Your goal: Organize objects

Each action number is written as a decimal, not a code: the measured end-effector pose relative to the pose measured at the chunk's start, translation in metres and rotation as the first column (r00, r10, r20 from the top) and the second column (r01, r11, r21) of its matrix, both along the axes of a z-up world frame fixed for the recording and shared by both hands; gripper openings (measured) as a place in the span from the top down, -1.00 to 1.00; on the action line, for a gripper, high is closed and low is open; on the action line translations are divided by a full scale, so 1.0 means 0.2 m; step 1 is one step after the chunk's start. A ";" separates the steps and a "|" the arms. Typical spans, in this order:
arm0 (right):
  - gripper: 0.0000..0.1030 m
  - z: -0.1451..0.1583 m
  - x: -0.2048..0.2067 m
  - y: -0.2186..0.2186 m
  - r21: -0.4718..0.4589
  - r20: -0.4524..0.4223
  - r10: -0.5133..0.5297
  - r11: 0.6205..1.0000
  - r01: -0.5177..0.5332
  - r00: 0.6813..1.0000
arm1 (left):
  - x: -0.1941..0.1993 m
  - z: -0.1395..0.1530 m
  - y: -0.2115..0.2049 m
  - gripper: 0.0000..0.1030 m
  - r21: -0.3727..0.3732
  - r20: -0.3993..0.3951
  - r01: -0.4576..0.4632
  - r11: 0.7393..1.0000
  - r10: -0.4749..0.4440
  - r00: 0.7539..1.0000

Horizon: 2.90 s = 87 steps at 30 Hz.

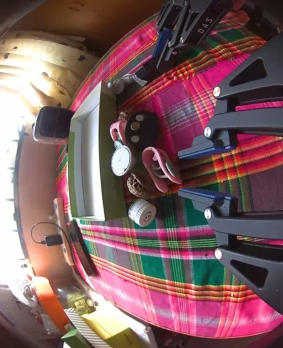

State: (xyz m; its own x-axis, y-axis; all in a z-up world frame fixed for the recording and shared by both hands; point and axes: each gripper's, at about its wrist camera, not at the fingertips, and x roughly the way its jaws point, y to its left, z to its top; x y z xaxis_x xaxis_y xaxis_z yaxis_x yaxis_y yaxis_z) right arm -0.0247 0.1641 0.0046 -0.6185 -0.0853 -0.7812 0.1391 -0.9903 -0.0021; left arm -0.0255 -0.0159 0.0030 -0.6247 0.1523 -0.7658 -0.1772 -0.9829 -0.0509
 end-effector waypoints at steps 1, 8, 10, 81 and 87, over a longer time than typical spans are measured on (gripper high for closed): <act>0.44 0.00 0.01 0.01 0.005 -0.002 0.000 1.000 0.000 1.000 | 0.00 0.00 0.00 0.53 0.001 0.001 0.002 1.000 -0.002 1.000; 0.44 0.00 0.02 0.03 0.009 -0.004 0.017 1.000 -0.017 1.000 | 0.02 0.00 0.03 0.54 0.012 0.007 0.021 1.000 -0.021 1.000; 0.44 -0.01 0.01 0.04 0.000 0.000 0.020 1.000 -0.020 1.000 | 0.02 0.00 0.02 0.54 0.036 0.018 0.016 0.999 -0.017 1.000; -0.16 -0.05 -0.11 0.06 -0.003 -0.021 0.100 0.995 -0.100 0.995 | -0.16 0.00 0.11 0.30 -0.010 0.028 0.123 0.992 -0.122 0.992; -0.16 -0.05 -0.11 0.06 -0.003 -0.021 0.100 0.995 -0.100 0.995 | -0.17 0.00 0.13 0.40 -0.042 0.024 0.109 0.993 -0.108 0.994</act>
